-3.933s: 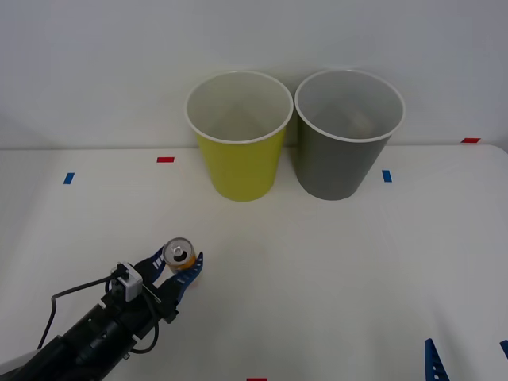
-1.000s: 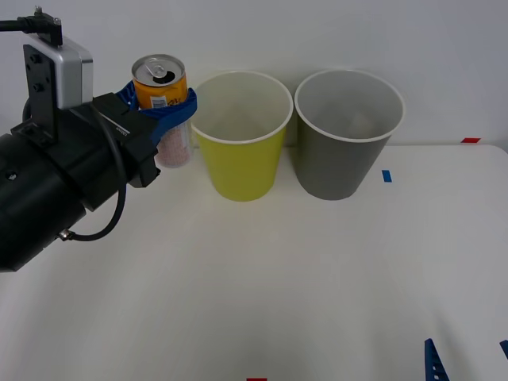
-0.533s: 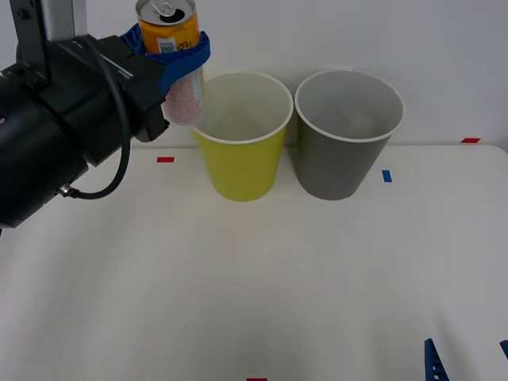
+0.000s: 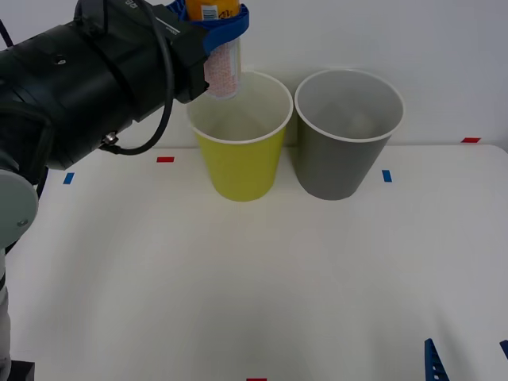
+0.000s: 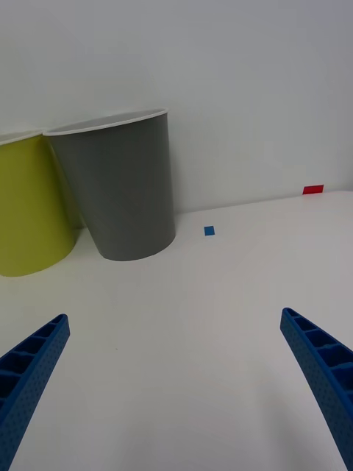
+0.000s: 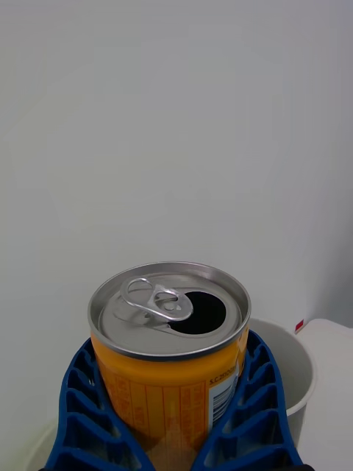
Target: Put cans in the gray bin and PET bottles in the light green bin.
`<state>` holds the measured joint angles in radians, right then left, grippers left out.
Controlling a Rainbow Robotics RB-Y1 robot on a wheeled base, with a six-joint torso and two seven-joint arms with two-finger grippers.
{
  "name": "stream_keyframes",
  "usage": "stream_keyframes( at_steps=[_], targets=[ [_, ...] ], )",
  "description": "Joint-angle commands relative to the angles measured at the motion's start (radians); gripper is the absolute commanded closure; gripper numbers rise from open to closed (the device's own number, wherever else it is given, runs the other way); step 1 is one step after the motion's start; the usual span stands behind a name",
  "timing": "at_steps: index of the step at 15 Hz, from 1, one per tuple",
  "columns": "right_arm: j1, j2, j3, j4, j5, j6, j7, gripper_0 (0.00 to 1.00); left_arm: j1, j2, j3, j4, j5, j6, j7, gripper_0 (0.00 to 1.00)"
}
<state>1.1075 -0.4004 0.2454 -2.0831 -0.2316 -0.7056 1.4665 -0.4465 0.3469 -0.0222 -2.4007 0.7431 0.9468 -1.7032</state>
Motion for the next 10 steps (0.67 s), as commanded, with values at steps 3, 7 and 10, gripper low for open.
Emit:
stream_keyframes(
  at_steps=[3, 7, 10],
  targets=[
    [0.0, 0.0, 0.0, 0.0, 0.0, 0.0, 0.0, 0.0, -0.133, 0.014, -0.137, 0.118, -0.157, -0.046, 0.149, 1.0],
    [0.0, 0.0, 0.0, 0.0, 0.0, 0.0, 0.0, 0.0, -0.254, 0.012, -0.225, 0.245, -0.281, -0.091, 0.264, 1.0],
    [0.0, 0.0, 0.0, 0.0, 0.0, 0.0, 0.0, 0.0, -0.322, -0.037, -0.254, 0.38, -0.286, -0.158, 0.257, 1.0]
  ],
)
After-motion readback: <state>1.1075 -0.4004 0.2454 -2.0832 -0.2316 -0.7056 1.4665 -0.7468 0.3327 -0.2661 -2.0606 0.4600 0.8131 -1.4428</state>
